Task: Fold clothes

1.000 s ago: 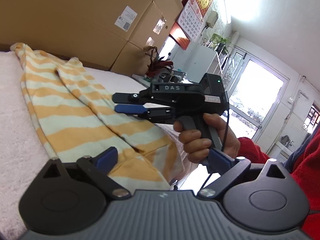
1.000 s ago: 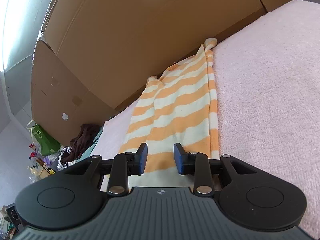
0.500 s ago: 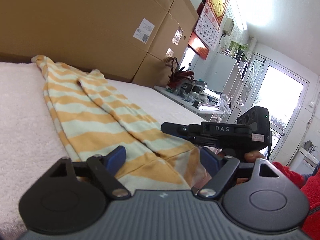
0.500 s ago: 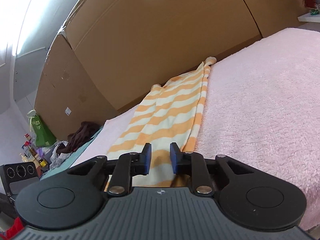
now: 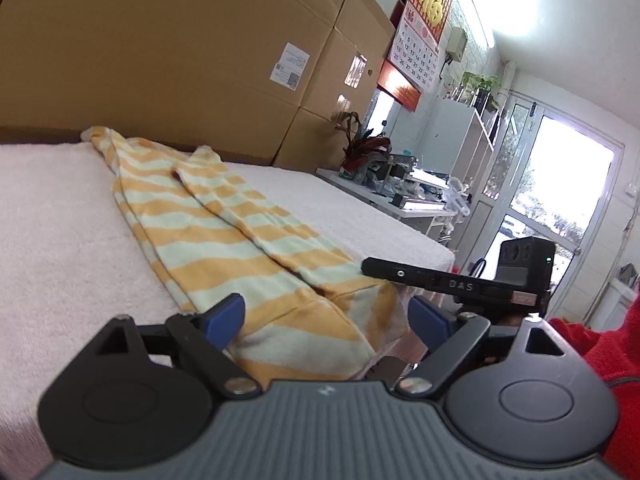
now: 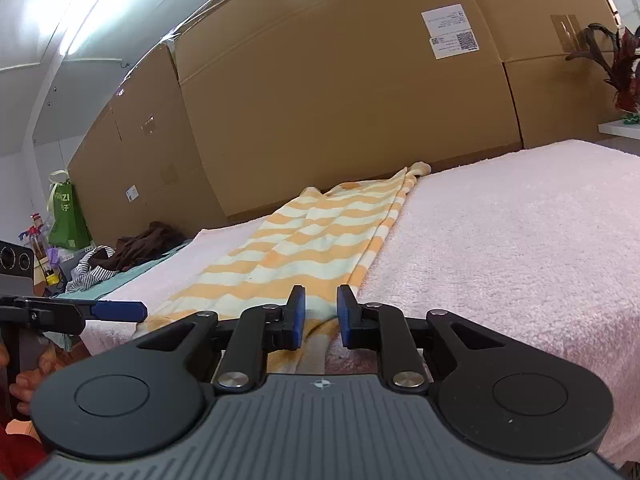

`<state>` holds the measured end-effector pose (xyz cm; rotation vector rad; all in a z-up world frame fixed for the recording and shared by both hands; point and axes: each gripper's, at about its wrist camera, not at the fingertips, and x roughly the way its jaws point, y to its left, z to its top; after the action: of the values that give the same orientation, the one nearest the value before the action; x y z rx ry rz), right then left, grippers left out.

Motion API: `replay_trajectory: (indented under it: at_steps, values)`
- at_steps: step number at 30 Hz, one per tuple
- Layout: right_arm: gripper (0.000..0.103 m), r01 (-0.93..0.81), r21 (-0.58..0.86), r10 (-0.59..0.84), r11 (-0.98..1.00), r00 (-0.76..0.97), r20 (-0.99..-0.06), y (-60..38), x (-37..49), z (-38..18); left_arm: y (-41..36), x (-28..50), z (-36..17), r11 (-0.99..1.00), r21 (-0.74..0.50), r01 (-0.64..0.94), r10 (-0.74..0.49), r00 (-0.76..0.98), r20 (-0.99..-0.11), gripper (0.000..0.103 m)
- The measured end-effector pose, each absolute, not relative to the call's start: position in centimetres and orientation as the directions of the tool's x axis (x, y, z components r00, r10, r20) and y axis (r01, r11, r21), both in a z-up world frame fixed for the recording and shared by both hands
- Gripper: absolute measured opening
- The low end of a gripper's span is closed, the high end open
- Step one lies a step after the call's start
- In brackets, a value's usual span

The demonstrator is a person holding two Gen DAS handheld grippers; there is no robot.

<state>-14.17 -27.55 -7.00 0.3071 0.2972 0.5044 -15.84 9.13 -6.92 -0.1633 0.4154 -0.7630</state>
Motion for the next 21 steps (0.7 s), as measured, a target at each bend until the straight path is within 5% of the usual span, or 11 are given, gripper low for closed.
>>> replay_trajectory:
  at_steps: [6,10,13,18,21]
  values:
    - [0.019,-0.363,0.329,0.448,0.872,0.862,-0.236,-26.7,-13.8,-6.0,8.1,-11.2,-5.2,0.825,-0.212,0.523,-0.564,0.787,-0.251,0.102]
    - [0.021,-0.351,0.366,0.437,0.862,0.88,-0.186,-25.5,-12.2,-4.5,7.2,-5.4,-4.9,0.91,-0.215,0.355,-0.412,0.838,-0.358,0.102]
    - [0.021,-0.358,0.33,0.449,0.873,0.854,-0.262,-23.0,-9.7,-3.4,6.3,-1.4,-5.6,0.934,-0.195,0.299,-0.357,0.787,-0.503,0.102]
    - [0.034,-0.386,0.112,0.395,0.916,0.816,-0.422,-19.0,-7.1,-3.3,6.4,-0.4,-6.2,0.93,-0.206,0.305,-0.367,0.745,-0.557,0.102]
    - [0.047,-0.457,0.017,0.419,0.889,0.799,-0.431,-19.4,-6.5,-3.6,7.3,-0.7,-6.4,0.91,-0.28,0.307,-0.413,0.746,-0.523,0.102]
